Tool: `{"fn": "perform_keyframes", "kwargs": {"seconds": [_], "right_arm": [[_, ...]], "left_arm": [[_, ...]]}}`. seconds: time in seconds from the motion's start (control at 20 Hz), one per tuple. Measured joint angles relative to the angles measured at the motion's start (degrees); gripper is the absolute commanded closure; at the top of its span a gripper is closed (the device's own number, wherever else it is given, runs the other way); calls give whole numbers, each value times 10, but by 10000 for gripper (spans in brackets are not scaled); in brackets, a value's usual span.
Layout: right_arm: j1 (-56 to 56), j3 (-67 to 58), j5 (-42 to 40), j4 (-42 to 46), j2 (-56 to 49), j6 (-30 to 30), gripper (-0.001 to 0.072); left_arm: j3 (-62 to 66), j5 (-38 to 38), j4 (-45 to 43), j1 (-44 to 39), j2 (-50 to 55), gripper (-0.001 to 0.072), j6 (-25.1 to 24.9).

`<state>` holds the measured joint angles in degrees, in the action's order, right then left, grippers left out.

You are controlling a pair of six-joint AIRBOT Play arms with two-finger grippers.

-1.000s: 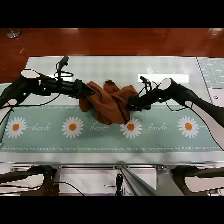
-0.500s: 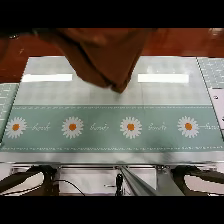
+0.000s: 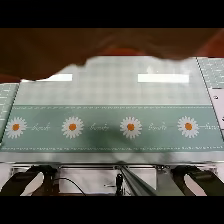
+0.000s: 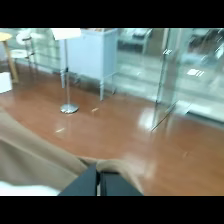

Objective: Fold the shirts.

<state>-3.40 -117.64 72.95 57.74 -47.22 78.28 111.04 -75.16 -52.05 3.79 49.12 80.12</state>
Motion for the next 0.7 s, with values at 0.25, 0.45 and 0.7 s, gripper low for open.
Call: {"fn": "perform_keyframes", "kwargs": {"seconds": [0.25, 0.45, 0.7], "right_arm": [[1, 11, 64, 14, 68, 28, 681], [1, 14, 96, 1, 59, 43, 681], [1, 72, 123, 5, -10, 49, 681]], "left_arm": [[-3, -108, -33, 1, -66, 682, 44], [-57, -139, -27, 1, -77, 682, 57], [-216, -101, -15, -3, -64, 682, 54]]}}
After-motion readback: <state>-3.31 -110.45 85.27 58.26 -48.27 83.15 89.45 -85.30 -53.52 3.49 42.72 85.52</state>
